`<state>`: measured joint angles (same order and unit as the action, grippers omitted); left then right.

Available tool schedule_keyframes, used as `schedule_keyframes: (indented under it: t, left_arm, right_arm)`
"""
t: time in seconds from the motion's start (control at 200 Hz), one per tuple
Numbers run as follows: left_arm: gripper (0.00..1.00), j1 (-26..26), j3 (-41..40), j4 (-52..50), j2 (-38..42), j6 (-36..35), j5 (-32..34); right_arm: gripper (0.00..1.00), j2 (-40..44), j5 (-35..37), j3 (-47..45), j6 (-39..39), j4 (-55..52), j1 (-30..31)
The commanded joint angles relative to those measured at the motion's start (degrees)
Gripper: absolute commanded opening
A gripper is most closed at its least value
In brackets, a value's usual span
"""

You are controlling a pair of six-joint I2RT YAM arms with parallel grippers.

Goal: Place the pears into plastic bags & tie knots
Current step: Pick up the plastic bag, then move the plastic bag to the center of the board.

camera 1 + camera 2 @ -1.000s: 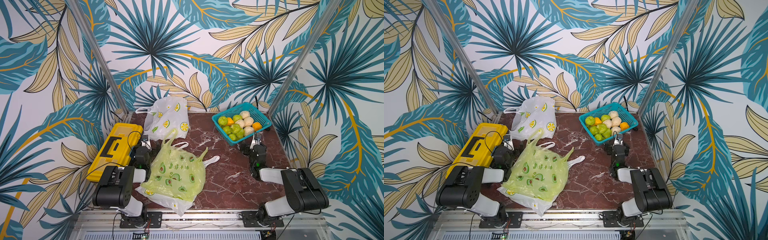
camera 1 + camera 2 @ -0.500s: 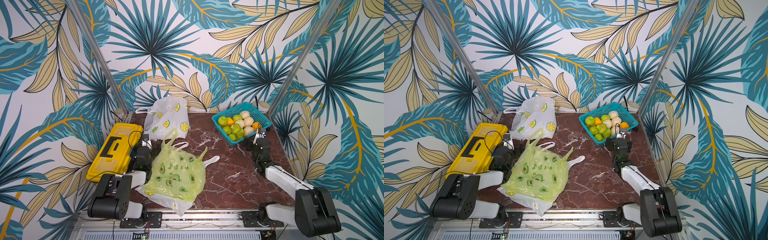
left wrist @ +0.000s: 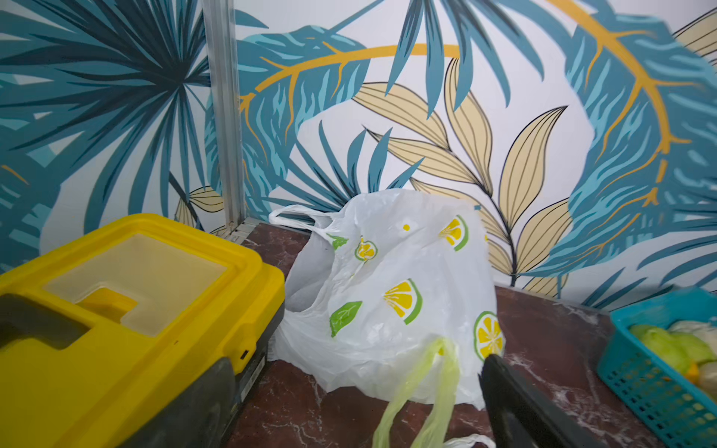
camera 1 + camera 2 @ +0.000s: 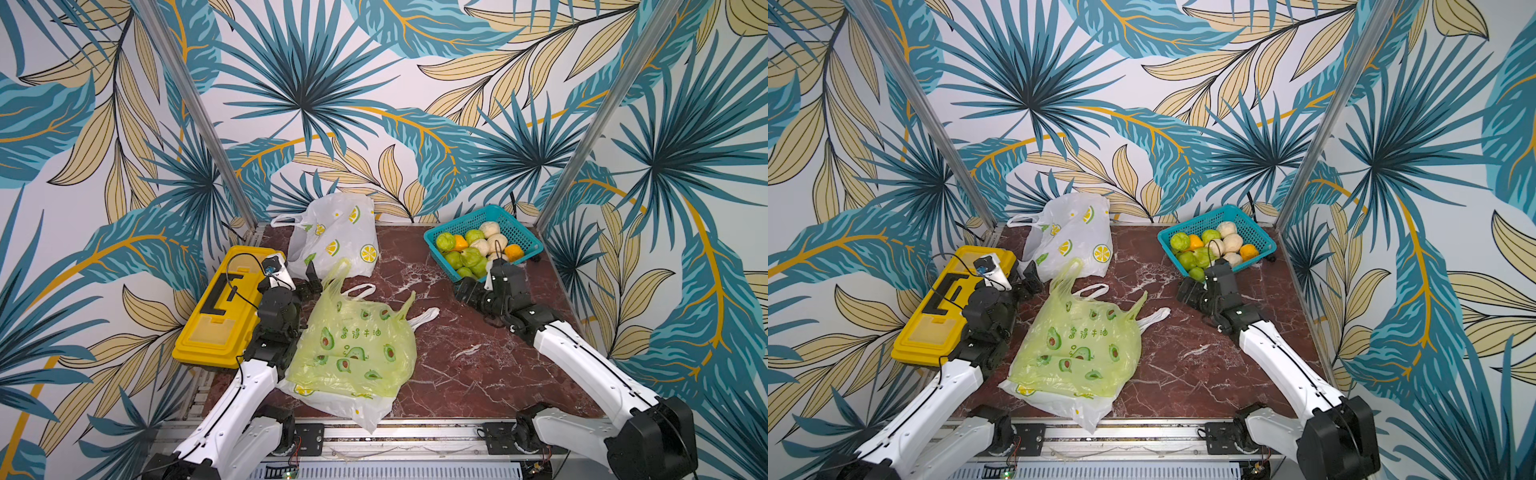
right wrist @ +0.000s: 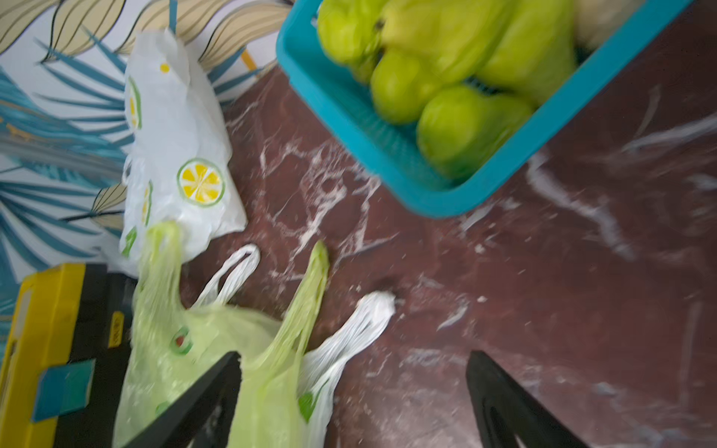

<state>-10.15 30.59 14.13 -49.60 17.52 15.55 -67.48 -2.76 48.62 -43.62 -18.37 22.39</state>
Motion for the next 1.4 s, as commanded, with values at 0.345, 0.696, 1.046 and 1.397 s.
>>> schedule_keyframes:
  t: [0.345, 0.696, 1.046, 1.397]
  left_arm:
    - [0.82, -7.5, 23.0, -37.5, -8.3, 2.5, -18.5]
    - [0.8, -11.0, 32.3, -52.6, -8.7, 2.1, -20.3]
    - [0.77, -21.3, 31.8, -54.4, -9.6, 6.5, -27.4]
    - [0.77, -40.5, 25.9, -28.6, -36.1, 18.6, -39.9]
  right_arm:
    - [0.97, -19.3, -3.5, 10.7, -7.0, -8.4, 26.1]
    - [0.17, -24.9, 5.3, 27.7, 6.6, -13.4, 27.6]
    - [0.0, -10.3, 14.2, 30.5, 13.6, -16.5, 13.5]
    - [0.06, -2.9, 29.6, 32.2, 19.9, -19.6, 7.2]
